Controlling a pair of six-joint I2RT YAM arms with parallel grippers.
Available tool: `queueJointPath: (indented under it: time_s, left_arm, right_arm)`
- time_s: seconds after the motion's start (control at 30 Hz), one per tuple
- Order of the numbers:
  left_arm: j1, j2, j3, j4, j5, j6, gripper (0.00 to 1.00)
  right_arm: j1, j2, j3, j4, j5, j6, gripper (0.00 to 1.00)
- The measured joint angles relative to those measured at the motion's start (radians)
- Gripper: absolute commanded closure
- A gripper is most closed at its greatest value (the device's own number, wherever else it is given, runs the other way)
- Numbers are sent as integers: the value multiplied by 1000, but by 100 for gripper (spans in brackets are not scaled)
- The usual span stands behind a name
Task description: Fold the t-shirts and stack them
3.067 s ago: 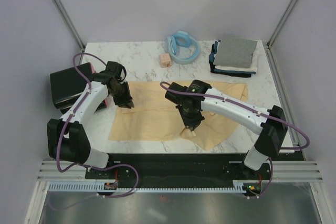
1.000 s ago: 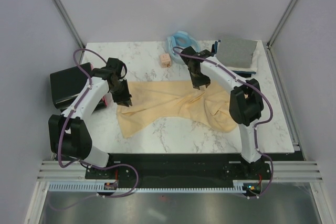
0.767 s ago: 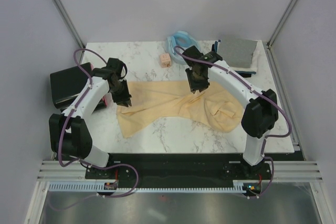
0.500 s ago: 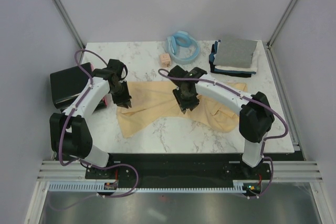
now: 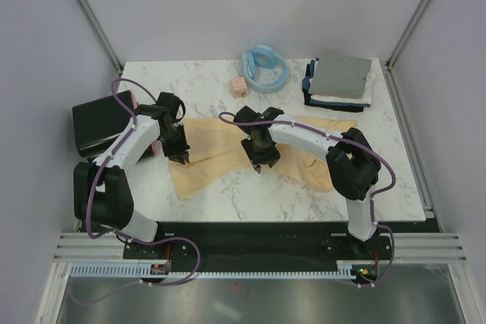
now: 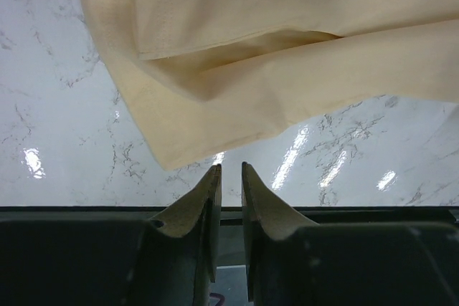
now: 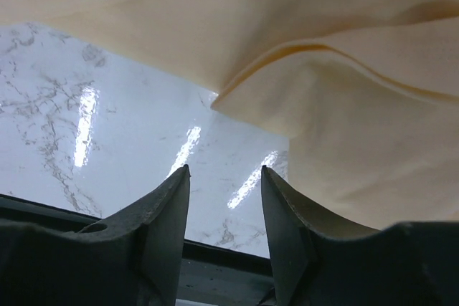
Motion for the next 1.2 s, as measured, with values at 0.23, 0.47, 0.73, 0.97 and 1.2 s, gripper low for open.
queueJointPath:
  time_s: [0.23,0.47,0.73,0.97,1.2]
  left_arm:
    - [0,-1,-7,0,-2,0,76]
    - [0,-8,-17,0,-7,0,76]
    - [0,-8,-17,0,-17,0,76]
    - [0,-8,-17,0,-17,0,76]
    - [0,-8,-17,0,-17,0,76]
  right_arm:
    - [10,89,70,22,1,-7,46]
    - [13,128,110,22,21,-14,46]
    - [14,188,148,11,68,-23,46]
    - [14,196,148,-3,111,-22,55]
    - [14,196,148,-4,118,-24,83]
